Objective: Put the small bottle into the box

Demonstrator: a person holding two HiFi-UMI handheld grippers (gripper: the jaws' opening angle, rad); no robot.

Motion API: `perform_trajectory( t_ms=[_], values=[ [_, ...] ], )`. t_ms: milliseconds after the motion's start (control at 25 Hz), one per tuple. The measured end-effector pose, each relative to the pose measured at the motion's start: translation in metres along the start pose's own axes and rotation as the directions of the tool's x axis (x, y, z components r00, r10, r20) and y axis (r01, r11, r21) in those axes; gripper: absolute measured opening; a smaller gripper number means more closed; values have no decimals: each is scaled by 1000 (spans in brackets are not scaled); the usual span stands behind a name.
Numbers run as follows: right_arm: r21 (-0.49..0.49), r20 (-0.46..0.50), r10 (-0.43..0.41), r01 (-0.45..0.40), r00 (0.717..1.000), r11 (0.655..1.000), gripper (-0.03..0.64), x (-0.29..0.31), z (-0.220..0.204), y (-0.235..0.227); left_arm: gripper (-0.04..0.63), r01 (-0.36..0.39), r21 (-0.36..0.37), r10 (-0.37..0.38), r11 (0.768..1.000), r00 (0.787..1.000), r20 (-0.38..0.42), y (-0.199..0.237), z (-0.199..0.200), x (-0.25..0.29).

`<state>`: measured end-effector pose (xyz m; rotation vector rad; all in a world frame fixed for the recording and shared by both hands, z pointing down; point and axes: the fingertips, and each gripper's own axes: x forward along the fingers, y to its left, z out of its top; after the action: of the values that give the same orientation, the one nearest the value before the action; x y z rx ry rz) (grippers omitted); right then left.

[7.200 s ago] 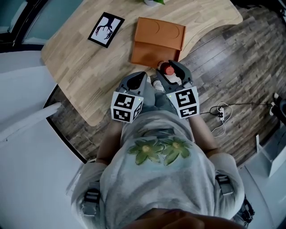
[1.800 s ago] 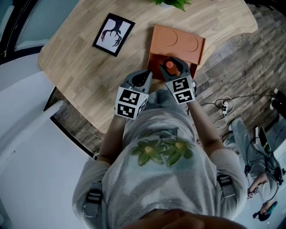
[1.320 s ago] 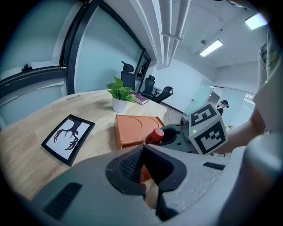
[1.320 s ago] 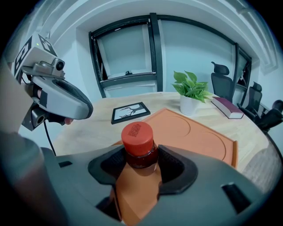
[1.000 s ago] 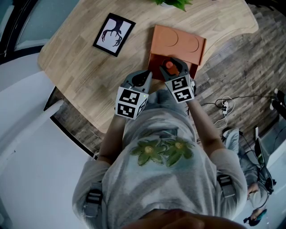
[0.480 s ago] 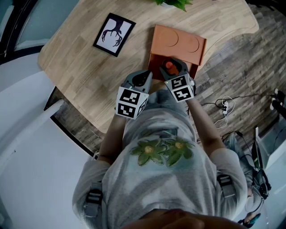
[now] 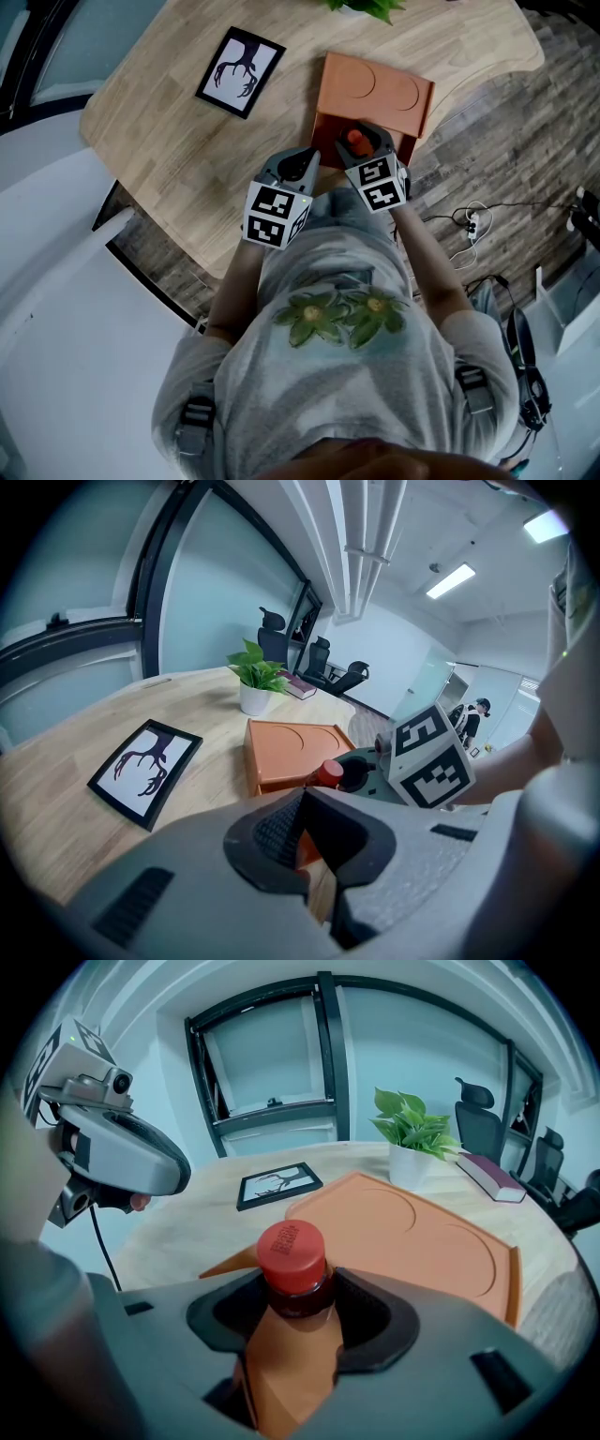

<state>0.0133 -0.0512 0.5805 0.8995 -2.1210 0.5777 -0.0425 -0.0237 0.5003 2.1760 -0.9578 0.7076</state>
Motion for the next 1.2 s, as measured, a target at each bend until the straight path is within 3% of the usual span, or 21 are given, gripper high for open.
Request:
perform_trajectory(
  t_ms=[1200],
  values=[
    [-45,-48,21,-23,999,999,224,15,-14,5,8,-12,-7,12,1000,1000,-10,5,-4,2]
  ],
)
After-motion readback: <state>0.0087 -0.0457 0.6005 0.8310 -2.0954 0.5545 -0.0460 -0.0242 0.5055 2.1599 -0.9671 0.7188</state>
